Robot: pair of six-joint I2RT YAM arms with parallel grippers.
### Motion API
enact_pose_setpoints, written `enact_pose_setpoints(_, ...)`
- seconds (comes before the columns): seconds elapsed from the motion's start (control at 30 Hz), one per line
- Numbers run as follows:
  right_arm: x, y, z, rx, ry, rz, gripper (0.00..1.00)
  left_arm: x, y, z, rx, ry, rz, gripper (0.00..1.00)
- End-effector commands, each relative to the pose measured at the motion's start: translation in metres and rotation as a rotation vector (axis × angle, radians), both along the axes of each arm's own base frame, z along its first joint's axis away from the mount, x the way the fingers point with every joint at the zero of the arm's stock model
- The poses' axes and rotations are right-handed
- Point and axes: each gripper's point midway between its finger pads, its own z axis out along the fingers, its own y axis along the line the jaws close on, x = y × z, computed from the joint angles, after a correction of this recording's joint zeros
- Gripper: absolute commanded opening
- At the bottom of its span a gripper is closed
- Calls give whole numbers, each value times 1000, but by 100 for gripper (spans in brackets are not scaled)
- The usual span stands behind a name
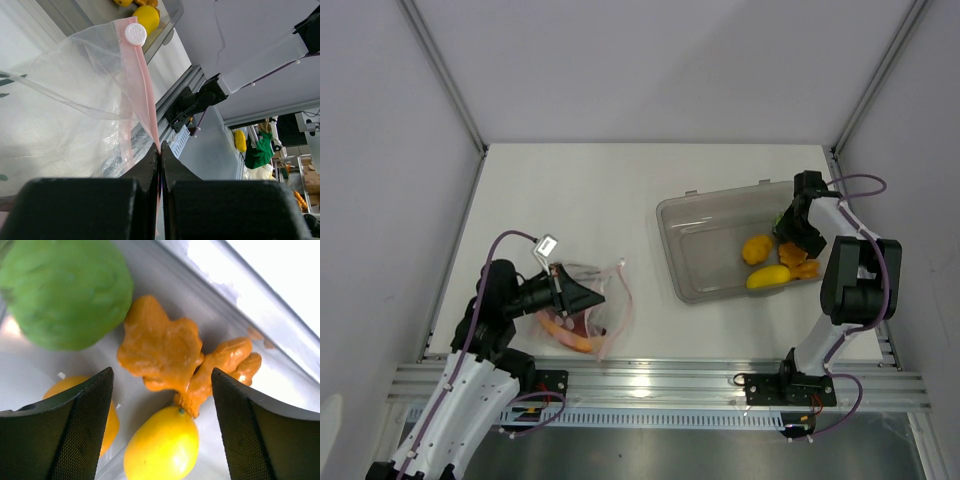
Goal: Place the food in the zip-top bag and seal the zipper
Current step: Pick up the fake fruit from the bin.
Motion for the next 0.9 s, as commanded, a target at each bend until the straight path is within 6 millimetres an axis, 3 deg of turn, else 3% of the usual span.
enact_pose_setpoints(0.0,14,-11,-5,-43,-12,8,79,-3,-3,5,-18,-36,-35,1)
enact_pose_setpoints(0.33,23,-12,-41,-24,26,25,76,1,-6,3,-26,-28,-45,1)
enact_pose_setpoints(0.53,19,-6,-52,-1,42,36,68,0,-5,3,-26,-29,-41,0)
enact_pose_setpoints(0.63,17,-5,-53,-2,36,41,57,0,-5,2,-25,-20,-38,1)
enact_pose_setpoints(0.67,17,-4,-51,1,29,41,44,-1,-5,7,-29,-33,-39,1)
enact_pose_setpoints(0.77,20,-3,-42,6,3,43,24,-2,-4,5,-29,-27,-32,1)
enact_pose_setpoints(0.87,19,-4,-27,-5,-20,39,9,-3,-3,5,-29,-24,-20,0)
